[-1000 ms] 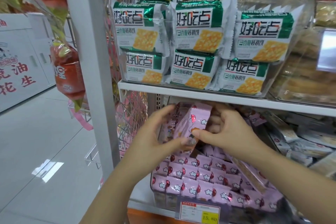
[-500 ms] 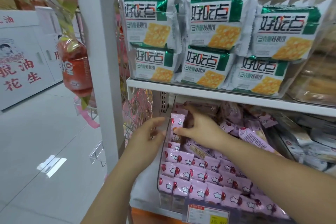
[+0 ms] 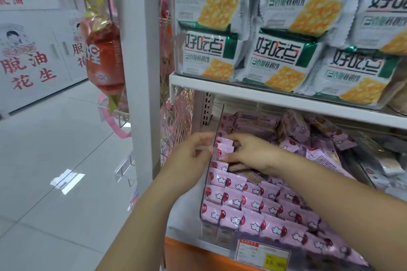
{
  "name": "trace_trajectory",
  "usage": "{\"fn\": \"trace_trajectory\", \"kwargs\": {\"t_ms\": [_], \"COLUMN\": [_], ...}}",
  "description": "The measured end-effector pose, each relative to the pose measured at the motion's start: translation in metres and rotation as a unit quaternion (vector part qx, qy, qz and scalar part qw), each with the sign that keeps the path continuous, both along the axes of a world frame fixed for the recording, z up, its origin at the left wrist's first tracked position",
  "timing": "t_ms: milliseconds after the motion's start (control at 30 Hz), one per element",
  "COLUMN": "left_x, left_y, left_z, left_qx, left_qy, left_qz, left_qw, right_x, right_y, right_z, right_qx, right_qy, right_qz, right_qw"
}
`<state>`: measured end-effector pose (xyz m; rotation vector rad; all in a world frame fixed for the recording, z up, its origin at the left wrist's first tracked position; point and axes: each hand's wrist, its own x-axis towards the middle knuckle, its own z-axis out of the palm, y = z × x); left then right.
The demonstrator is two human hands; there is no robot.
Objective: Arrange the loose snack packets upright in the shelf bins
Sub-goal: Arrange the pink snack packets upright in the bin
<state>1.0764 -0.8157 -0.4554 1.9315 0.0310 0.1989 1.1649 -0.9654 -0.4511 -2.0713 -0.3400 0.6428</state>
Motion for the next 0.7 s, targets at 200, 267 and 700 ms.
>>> {"fn": "trace_trajectory", "kwargs": {"t_ms": [200, 267, 700], "left_x": [-0.002, -0.003, -0.02], "left_y": [-0.002, 0.0, -0.02], "left_z": [0.003, 0.003, 0.024], "left_qx": [-0.001, 0.009, 0.136], "left_qy": [-0.006, -0.006, -0.119], "left_qz": [-0.007, -0.006, -0.031], "left_qw": [1.0, 1.0, 0.983], "right_x": [0.001, -0.002, -0.065], "right_y": [0.004, 0.001, -0.093], "right_z": [0.002, 0.006, 0.073], "right_qx": [-0.146, -0.192, -0.153], "right_qy": [-0.171, -0.238, -0.322], "right_qz": [0.045, 0.049, 0.049], "right_qw": [0.973, 0.951, 0.933]}}
